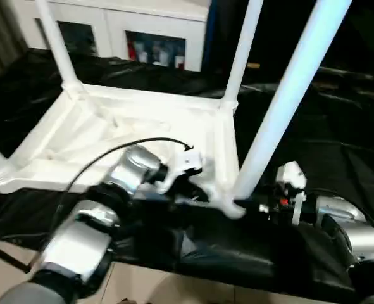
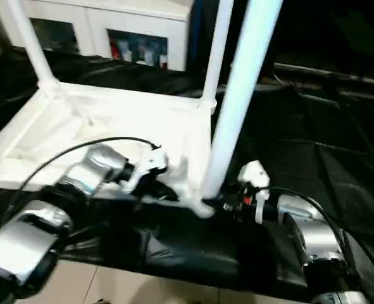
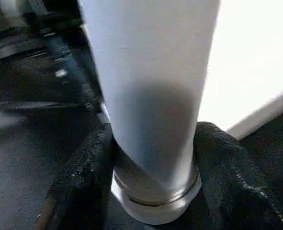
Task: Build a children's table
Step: Rotate leg to tighten, then rotate table base
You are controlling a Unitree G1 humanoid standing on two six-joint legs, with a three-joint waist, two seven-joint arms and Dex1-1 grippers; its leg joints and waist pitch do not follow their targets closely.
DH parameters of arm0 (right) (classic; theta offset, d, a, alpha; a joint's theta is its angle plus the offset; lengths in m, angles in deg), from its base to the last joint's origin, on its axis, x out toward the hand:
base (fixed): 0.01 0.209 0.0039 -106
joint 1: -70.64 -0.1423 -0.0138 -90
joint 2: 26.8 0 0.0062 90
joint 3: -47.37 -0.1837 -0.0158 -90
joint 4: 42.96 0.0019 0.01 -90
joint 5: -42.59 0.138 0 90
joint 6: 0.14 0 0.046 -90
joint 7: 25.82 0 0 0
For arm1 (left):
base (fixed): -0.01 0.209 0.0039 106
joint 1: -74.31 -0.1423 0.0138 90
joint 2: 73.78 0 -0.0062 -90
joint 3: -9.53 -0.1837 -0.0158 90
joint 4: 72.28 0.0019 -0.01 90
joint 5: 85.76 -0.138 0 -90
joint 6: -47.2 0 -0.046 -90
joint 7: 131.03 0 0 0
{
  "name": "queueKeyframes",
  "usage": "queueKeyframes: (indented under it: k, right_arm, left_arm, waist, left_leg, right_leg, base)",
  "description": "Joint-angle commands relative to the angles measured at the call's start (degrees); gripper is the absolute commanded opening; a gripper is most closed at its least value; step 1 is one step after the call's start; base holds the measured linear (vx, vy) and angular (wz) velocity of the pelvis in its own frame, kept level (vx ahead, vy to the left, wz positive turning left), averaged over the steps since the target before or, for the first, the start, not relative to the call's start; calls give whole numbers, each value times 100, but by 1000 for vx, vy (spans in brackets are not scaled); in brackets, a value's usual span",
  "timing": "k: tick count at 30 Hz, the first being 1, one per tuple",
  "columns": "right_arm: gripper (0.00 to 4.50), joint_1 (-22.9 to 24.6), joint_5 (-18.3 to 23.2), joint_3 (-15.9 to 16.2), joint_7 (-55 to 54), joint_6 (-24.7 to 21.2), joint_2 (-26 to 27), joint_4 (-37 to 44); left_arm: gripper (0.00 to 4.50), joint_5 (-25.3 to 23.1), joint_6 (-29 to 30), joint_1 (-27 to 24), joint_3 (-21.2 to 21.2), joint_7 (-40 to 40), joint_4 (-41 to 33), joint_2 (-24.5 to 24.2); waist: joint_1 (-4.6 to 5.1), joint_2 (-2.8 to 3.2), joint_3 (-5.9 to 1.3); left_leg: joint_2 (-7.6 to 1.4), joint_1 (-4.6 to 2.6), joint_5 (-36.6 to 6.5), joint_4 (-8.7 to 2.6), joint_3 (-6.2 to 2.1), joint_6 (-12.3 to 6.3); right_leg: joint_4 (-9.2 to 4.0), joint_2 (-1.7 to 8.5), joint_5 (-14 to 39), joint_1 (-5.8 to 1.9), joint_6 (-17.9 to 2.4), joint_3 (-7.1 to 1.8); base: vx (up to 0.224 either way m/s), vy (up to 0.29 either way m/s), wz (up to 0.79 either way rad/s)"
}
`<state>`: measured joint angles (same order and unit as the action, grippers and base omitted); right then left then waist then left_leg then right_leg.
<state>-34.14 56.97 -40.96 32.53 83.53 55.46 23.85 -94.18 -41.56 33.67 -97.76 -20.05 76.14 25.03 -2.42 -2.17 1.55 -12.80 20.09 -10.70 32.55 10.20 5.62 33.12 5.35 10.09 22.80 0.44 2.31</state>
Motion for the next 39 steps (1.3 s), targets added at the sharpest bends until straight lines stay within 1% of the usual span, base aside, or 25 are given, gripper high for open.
queueKeyframes:
  k: [1,5,6,7,9,10,12,13,15,19,22,23,24,25,26,27,28,29,30,32,33,34,36,38,39]
  right_arm:
    - [217,141,-205,226,-293,-50,190,-228]
    - [210,-106,-514,-83,-2114,-71,854,-909]
    - [210,-221,-508,-190,-2567,-148,1078,-1063]
    - [210,-405,-467,-309,-3075,-185,1369,-1247]
    - [208,-537,-440,-378,-3402,-208,1571,-1364]
    - [208,-537,-440,-378,-3402,-208,1571,-1364]
    - [208,-638,-542,-302,-3565,-151,1746,-1383]
    - [263,-647,-690,-137,-3448,7,1776,-1336]
    - [277,-652,-778,-62,-3334,198,1780,-1349]
    - [310,-666,-756,-95,-3313,310,1800,-1414]
    - [319,-535,-647,-156,-3038,474,1610,-1194]
    - [319,-219,-352,-248,-2269,467,1121,-652]
    - [319,-123,-258,-288,-2037,457,958,-496]
    - [319,0,-135,-342,-1738,431,744,-297]
    - [319,21,-112,-351,-1684,427,706,-262]
    - [319,110,-18,-464,-1406,422,475,-182]
    - [319,202,86,-614,-1088,425,193,-126]
    - [319,246,187,-768,-818,420,-49,-162]
    - [319,254,217,-807,-749,409,-110,-172]
    - [319,306,409,-990,-363,317,-414,-186]
    - [319,383,524,-1006,-117,213,-554,-68]
    - [319,383,524,-1006,-117,213,-554,-68]
    - [319,455,595,-965,70,113,-638,65]
    - [319,674,775,-698,365,-158,-709,571]
    - [319,674,775,-698,365,-158,-709,571]
  left_arm:
    - [0,-79,139,75,141,887,211,95]
    - [0,-15,258,204,341,1915,374,478]
    - [0,-10,278,227,362,2085,395,582]
    - [0,-30,252,229,337,2212,391,734]
    - [0,-49,229,224,302,2252,385,845]
    - [0,-49,229,224,302,2252,385,845]
    - [0,-95,139,227,211,2237,423,998]
    - [0,-125,31,235,157,2224,460,1091]
    - [0,-162,-94,257,124,2259,522,1130]
    - [0,-186,-153,277,106,2310,571,1124]
    - [0,-204,-243,311,122,2344,634,1046]
    - [0,-218,-350,333,131,2307,660,945]
    - [0,-218,-366,339,138,2297,666,919]
    - [0,-217,-378,346,147,2285,673,888]
    - [0,-216,-381,347,148,2283,675,883]
    - [0,-226,-411,361,165,2282,704,859]
    - [0,-237,-446,381,188,2281,749,834]
    - [0,-241,-492,387,197,2258,767,815]
    - [0,-240,-498,388,200,2249,770,809]
    - [0,-231,-544,390,207,2187,788,781]
    - [0,-219,-577,380,211,2144,779,763]
    - [0,-219,-577,380,211,2144,779,763]
    - [0,-202,-605,367,219,2099,765,751]
    - [0,-134,-799,299,229,1993,659,706]
    - [0,-134,-799,299,229,1993,659,706]
  waist:
    - [16,-30,-223]
    - [115,5,-206]
    - [124,-4,-208]
    - [158,39,-221]
    - [218,14,-220]
    - [230,28,-222]
    - [251,46,-222]
    - [251,63,-223]
    - [247,61,-228]
    - [221,75,-236]
    - [206,64,-242]
    - [188,45,-240]
    - [165,54,-247]
    - [103,40,-248]
    - [98,28,-253]
    - [67,42,-262]
    - [57,56,-263]
    - [40,40,-273]
    - [34,15,-269]
    - [25,28,-261]
    - [15,40,-251]
    - [15,40,-251]
    - [19,27,-247]
    - [9,1,-251]
    - [-1,10,-245]
  left_leg:
    - [-10,-10,-1717,-386,50,-285]
    - [23,37,-1968,-431,-2,-120]
    - [31,35,-2010,-425,-3,-109]
    - [36,28,-2078,-431,-26,-60]
    - [50,50,-2115,-436,-43,-37]
    - [41,19,-2174,-434,-42,-75]
    - [39,32,-2199,-435,-39,-105]
    - [42,36,-2195,-435,-30,-123]
    - [31,16,-2199,-427,-19,-133]
    - [16,35,-2004,-432,-4,-200]
    - [17,36,-1963,-424,1,-238]
    - [20,25,-1912,-414,11,-292]
    - [11,13,-1888,-396,22,-339]
    - [-10,-43,-1861,-362,63,-484]
    - [-3,-17,-1744,-357,60,-531]
    - [3,75,-1347,-356,48,-646]
    - [4,68,-1348,-345,59,-688]
    - [-3,57,-1261,-309,62,-744]
    - [12,85,-1098,-291,68,-806]
    - [7,93,-1073,-302,63,-857]
    - [6,82,-1100,-292,68,-866]
    - [6,82,-1100,-292,68,-866]
    - [1,96,-1144,-295,57,-843]
    - [-6,91,-1111,-291,54,-863]
    - [-6,93,-1094,-296,48,-882]
  right_leg:
    - [-420,174,1756,-221,-1248,-97]
    - [-496,174,2515,-196,-849,-70]
    - [-508,165,2605,-193,-804,-61]
    - [-522,174,2692,-180,-761,-59]
    - [-537,159,2721,-186,-704,-44]
    - [-554,163,2692,-149,-724,-53]
    - [-540,150,2476,-150,-809,-62]
    - [-540,142,2355,-153,-835,-66]
    - [-526,140,2133,-144,-920,-78]
    - [-460,145,1598,-186,-1132,-94]
    - [-453,149,1515,-209,-1148,-95]
    - [-461,139,1428,-225,-1150,-93]
    - [-452,143,1329,-225,-1175,-104]
    - [-444,136,1086,-188,-1261,-121]
    - [-415,134,939,-218,-1320,-121]
    - [-362,158,680,-269,-1362,-102]
    - [-376,160,691,-278,-1362,-98]
    - [-360,166,579,-289,-1418,-101]
    - [-337,165,427,-301,-1478,-104]
    - [-346,166,525,-295,-1485,-86]
    - [-373,179,782,-286,-1464,-84]
    - [-373,179,782,-286,-1464,-84]
    - [-387,178,996,-288,-1382,-76]
    - [-388,178,992,-284,-1358,-73]
    - [-386,177,973,-287,-1351,-73]
  base:
    - [0,0,0]
    - [0,0,0]
    - [0,0,0]
    - [0,0,0]
    - [0,0,0]
    - [0,0,0]
    - [0,0,0]
    - [0,0,0]
    - [0,0,0]
    - [0,0,0]
    - [0,0,0]
    - [0,0,0]
    - [0,0,0]
    - [0,0,0]
    - [0,0,0]
    - [0,0,0]
    - [0,0,0]
    - [0,0,0]
    - [0,0,0]
    - [0,0,0]
    - [0,0,0]
    - [0,0,0]
    - [0,0,0]
    - [0,0,0]
    - [0,0,0]
